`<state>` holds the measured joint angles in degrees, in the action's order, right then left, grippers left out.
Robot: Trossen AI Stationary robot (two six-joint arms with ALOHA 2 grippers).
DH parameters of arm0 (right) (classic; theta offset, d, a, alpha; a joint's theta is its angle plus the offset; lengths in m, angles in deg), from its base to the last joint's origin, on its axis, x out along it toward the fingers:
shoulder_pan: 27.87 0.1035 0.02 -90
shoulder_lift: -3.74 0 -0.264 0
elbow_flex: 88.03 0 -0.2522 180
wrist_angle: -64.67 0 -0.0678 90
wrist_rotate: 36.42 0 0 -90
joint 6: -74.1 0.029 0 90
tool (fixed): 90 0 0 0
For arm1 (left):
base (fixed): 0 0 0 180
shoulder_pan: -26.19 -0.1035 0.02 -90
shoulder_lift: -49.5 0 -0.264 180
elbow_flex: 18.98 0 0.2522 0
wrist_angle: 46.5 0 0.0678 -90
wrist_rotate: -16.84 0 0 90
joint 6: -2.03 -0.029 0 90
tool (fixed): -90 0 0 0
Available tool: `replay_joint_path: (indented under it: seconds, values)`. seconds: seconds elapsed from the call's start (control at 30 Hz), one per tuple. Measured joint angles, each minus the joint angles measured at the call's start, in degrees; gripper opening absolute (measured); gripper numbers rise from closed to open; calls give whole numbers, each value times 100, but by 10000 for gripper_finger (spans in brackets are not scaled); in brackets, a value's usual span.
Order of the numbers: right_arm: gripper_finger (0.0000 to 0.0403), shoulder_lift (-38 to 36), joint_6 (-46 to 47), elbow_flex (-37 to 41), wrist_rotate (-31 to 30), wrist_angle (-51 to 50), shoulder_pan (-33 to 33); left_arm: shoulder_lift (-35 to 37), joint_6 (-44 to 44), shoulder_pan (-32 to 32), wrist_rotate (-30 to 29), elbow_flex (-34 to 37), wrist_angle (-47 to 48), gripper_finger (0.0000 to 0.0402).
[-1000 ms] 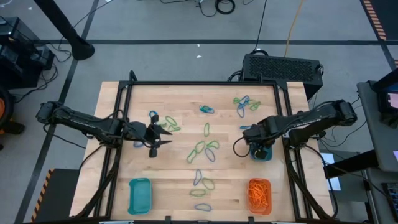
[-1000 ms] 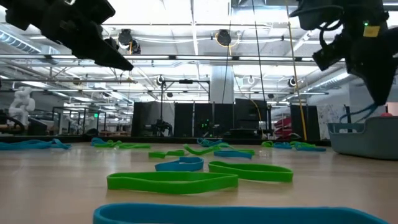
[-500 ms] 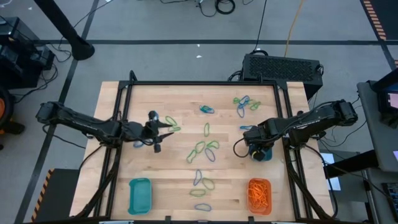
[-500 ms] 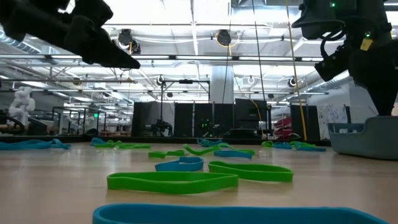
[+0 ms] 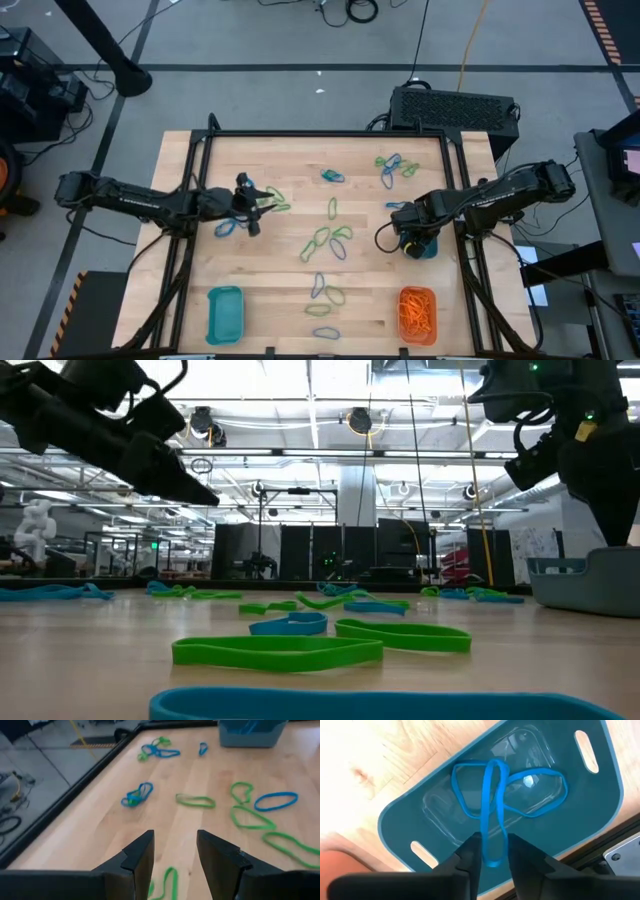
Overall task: Sort rubber bands into baskets
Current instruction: Put the blue rubber band into the dark blue bin
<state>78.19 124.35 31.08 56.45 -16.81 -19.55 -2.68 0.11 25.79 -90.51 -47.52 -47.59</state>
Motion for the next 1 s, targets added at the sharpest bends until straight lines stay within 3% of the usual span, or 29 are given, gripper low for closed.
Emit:
replay_joint_path:
  seconds: [0.27, 0.47, 0.6, 0.8, 0.9, 1.0]
  values:
    - [125, 0, -384, -215, 37, -154, -227, 0, 12, -200, 392, -1, 58, 157]
    - [130, 0, -431, -568, 29, -420, -352, 0, -8, -367, 1069, -1, 81, 157]
    - [130, 0, -555, -814, -80, -302, -526, 0, -10, -455, 1126, -1, 83, 157]
    - [130, 1, -767, -1357, -612, 575, -894, 0, -166, -653, 1790, -1, 85, 157]
    - [130, 25, -858, -1575, -1040, 1293, -1105, -4, -216, -793, 2327, -1, 60, 157]
    - [130, 86, -1268, -1628, -1177, 2148, -1339, -4, -297, -904, 2501, -1, 33, 157]
